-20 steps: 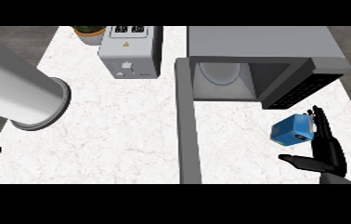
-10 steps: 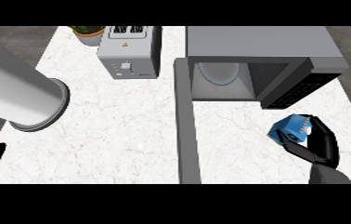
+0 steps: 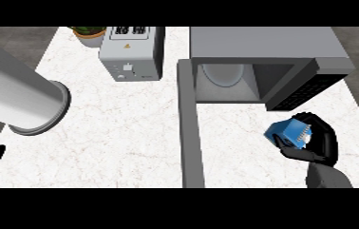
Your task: Pick up the milk, place it into the microwave and close the microwave
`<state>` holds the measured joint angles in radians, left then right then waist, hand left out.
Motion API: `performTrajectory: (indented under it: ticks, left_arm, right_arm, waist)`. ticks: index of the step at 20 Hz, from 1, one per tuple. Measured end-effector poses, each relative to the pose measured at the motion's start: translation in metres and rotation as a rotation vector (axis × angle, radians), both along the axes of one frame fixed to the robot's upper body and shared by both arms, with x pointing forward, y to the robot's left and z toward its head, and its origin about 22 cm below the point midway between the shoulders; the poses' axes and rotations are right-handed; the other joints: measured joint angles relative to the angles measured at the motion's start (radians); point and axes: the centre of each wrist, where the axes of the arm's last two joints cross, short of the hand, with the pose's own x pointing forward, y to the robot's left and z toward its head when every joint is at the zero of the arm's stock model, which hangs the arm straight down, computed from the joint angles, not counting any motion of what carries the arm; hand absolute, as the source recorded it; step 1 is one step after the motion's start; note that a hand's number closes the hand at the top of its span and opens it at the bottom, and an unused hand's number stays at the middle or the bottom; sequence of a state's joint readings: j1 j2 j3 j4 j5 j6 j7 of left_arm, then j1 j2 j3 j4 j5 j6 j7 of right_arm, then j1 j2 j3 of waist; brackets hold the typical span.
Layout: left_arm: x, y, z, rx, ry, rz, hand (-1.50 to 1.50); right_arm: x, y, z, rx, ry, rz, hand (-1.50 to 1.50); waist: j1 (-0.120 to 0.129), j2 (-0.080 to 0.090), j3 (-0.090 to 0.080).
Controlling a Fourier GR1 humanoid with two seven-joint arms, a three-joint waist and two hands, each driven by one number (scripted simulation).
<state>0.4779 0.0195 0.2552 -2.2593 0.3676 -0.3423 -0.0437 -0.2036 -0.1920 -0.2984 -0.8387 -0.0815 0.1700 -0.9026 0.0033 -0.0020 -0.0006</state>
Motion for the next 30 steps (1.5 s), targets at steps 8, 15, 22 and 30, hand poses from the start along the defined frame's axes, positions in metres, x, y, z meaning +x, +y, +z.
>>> performTrajectory:
  ticks: [8,15,22,30]
  left_arm:
    - [-0.007,0.0,0.001,-0.016,0.005,-0.005,-1.5]
    - [-0.011,0.003,-0.003,-0.025,0.012,0.002,-1.5]
    - [-0.016,0.011,0.001,-0.024,0.014,-0.001,-1.5]
    - [-0.007,0.019,0.001,-0.018,0.019,0.005,-1.5]
  right_arm:
    - [0.002,0.036,0.017,0.027,-0.028,0.172,1.5]
    - [0.006,0.076,0.064,-0.01,-0.058,0.225,1.5]
    - [0.033,0.106,0.093,-0.107,-0.037,0.182,1.5]
    - [0.089,0.127,0.115,-0.156,-0.009,0.119,1.5]
  waist:
    - [-0.002,-0.001,0.0]
    - [-0.004,-0.001,0.0]
    - [0.004,0.0,0.0]
    - [-0.002,-0.006,0.004]
